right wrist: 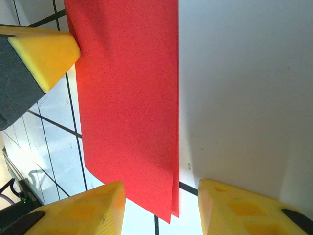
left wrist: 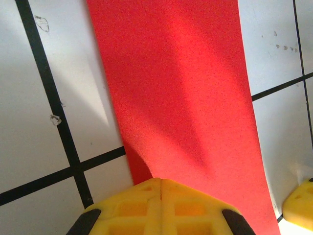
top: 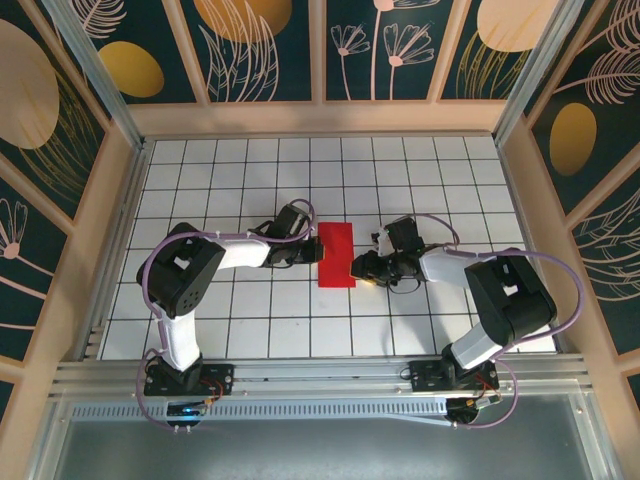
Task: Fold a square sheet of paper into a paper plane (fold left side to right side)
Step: Fold the triangle a second time at the center of the table.
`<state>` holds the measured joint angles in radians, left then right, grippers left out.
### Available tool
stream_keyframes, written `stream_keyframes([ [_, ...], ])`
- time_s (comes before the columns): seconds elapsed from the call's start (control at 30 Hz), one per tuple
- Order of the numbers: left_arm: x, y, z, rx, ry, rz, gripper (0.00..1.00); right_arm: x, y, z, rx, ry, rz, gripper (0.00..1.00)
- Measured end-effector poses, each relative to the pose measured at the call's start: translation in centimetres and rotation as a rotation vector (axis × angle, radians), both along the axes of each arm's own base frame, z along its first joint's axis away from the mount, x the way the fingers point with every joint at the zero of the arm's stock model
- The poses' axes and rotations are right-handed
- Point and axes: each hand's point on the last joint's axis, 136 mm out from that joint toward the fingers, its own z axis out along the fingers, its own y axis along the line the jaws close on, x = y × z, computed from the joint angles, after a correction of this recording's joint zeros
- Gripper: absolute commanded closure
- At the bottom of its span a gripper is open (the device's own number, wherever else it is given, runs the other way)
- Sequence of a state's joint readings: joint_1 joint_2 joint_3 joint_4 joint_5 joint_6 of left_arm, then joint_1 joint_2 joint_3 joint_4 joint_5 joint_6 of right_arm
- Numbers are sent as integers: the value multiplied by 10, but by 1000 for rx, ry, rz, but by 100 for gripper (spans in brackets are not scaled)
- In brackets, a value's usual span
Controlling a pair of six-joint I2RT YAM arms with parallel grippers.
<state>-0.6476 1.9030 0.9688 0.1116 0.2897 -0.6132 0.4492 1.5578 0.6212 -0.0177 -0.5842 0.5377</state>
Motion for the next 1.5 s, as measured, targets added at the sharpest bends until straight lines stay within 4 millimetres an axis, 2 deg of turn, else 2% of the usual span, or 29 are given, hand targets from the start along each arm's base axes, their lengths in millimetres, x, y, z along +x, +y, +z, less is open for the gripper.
stream_keyframes([
  [0.23,0,0,0,0,0,0,100,-6,9,3,22,13,21,58],
  [0.57,0,0,0,0,0,1,100,-5,15,8,53,9,19,58],
  [1.07,0,0,0,-1,-7,1,100,-6,9,0,9,26,-1,55],
  [1.5,0,0,0,-2,-10,2,100,-7,17,0,33,36,3,55],
])
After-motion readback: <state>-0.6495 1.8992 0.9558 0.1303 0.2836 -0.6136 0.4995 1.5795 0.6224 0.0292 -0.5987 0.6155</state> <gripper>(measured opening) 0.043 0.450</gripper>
